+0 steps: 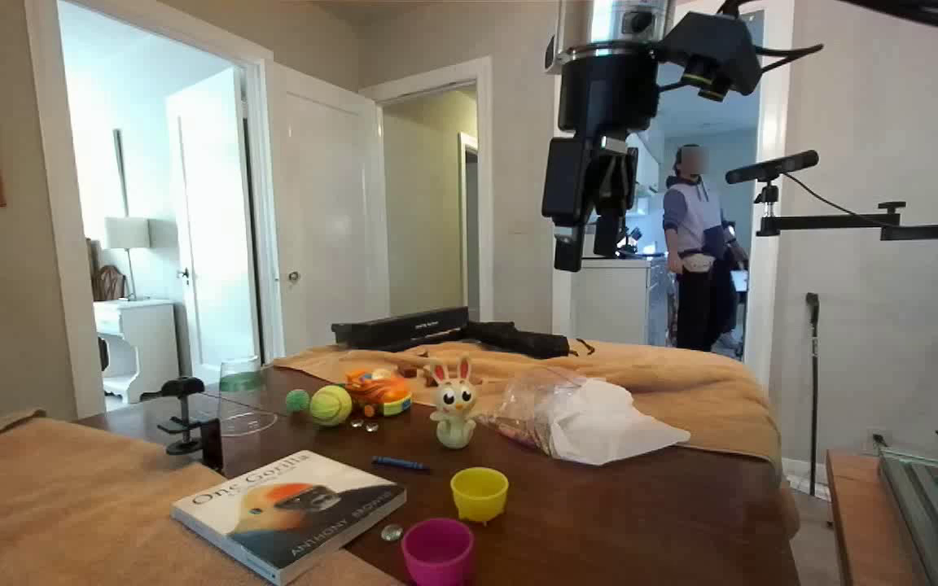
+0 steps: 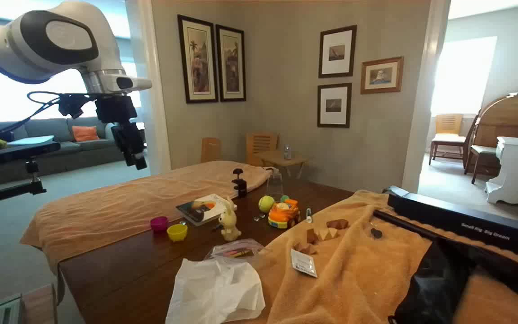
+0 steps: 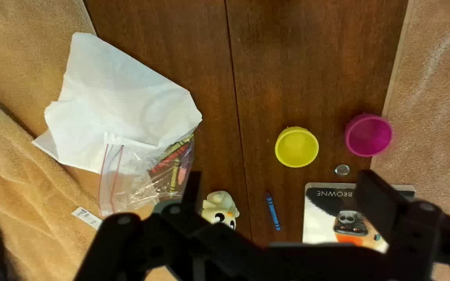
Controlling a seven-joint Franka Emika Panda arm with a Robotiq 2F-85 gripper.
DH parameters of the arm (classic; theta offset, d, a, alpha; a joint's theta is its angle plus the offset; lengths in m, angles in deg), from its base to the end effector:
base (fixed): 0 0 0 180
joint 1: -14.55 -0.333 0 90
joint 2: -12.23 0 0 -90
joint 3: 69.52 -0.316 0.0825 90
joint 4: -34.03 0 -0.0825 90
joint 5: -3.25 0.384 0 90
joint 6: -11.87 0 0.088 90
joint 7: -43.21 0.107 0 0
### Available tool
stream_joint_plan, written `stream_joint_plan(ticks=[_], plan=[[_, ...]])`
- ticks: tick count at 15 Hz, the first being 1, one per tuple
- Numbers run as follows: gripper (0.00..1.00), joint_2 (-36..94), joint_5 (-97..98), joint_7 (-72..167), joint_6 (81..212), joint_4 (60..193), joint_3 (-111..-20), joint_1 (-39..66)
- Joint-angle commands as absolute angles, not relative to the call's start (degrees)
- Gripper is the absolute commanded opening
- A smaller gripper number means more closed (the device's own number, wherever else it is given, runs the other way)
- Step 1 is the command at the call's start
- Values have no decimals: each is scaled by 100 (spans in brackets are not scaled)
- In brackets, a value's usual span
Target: Move the green ball forward
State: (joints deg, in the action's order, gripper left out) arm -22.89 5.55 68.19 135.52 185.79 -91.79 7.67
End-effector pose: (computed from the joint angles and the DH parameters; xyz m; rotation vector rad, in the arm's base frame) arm 0.3244 0.1796 0.4291 3.0021 -0.0059 0.2391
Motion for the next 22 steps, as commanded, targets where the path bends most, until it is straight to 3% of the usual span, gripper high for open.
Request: stream_joint_plan(ticks=[1,12,22], plan=[[100,-2267,483,6872,13541,18572,-9084,671],[100,-2267,483,6872,13541,18572,-9084,671],[100,-601,263,6986,14899,17264,-8369,1537]])
